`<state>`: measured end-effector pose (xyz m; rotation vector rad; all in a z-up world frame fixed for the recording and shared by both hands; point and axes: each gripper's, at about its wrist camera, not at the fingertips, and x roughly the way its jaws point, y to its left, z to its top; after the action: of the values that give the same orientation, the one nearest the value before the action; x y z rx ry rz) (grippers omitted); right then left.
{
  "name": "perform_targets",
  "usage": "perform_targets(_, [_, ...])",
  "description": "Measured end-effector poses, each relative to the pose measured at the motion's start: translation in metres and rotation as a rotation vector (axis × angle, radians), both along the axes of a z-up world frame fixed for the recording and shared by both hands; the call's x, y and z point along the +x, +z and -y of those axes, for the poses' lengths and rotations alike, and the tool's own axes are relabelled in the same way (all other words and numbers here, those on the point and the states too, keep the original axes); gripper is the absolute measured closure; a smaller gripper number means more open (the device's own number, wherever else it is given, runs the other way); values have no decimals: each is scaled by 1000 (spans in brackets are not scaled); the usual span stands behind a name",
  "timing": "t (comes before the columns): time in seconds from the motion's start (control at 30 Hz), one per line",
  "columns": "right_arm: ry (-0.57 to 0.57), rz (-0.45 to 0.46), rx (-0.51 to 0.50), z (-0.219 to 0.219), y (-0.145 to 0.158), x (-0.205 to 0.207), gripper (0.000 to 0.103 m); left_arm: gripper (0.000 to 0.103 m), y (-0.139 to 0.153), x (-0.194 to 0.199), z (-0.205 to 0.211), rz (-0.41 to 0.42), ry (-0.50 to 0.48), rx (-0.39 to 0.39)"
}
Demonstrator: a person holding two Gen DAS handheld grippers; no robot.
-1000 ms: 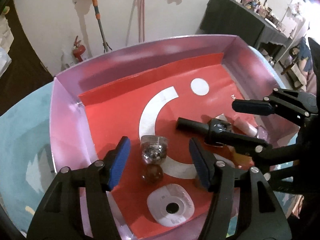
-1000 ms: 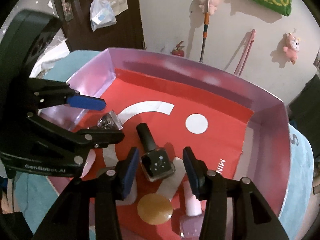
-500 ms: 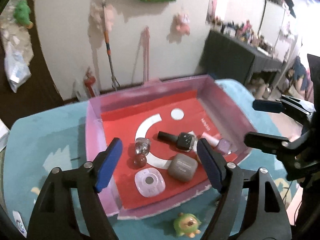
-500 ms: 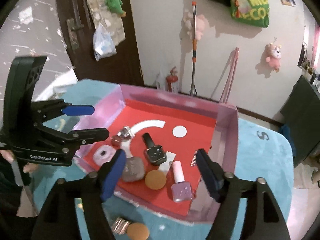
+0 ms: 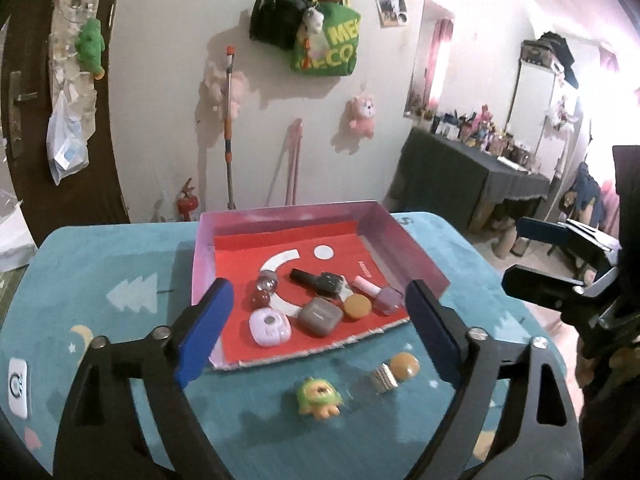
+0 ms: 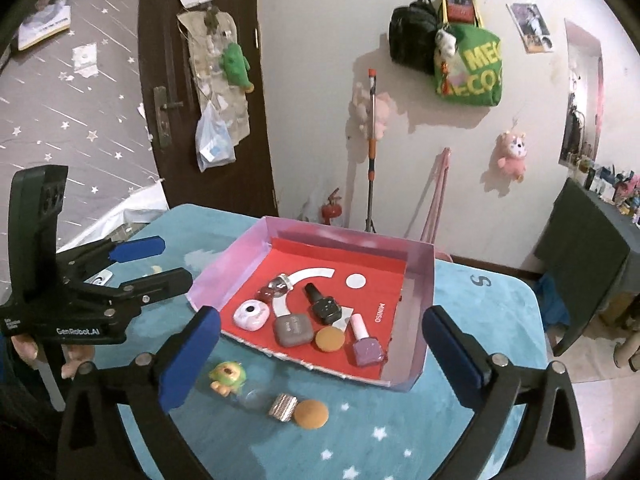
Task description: Organize rigid objects
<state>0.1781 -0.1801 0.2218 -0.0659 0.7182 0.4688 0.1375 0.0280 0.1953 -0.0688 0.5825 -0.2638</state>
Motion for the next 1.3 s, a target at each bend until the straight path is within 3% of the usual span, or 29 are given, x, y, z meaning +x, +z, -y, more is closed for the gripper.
perform_targets(0.17, [-21,37,-5,1,-2,-33,0,10,-5,-36,3,48,39,22])
perform_targets(0.4, [-97,89,-47,6,-20,-80,0,10,-33,-72,6,60,72,23])
perform_targets(0.7, [-143,40,-40,10,-65,-104,0,10,-70,-92,12,78,103,28])
perform_targets(1.0, [-181,-56,8,16,-113,-103,0,10,-110,-89,16,-4,101,27])
perform_targets(1.3, [-218,-110,-32,18,-148,-103,0,10,-144,-81,17,-98,109,38])
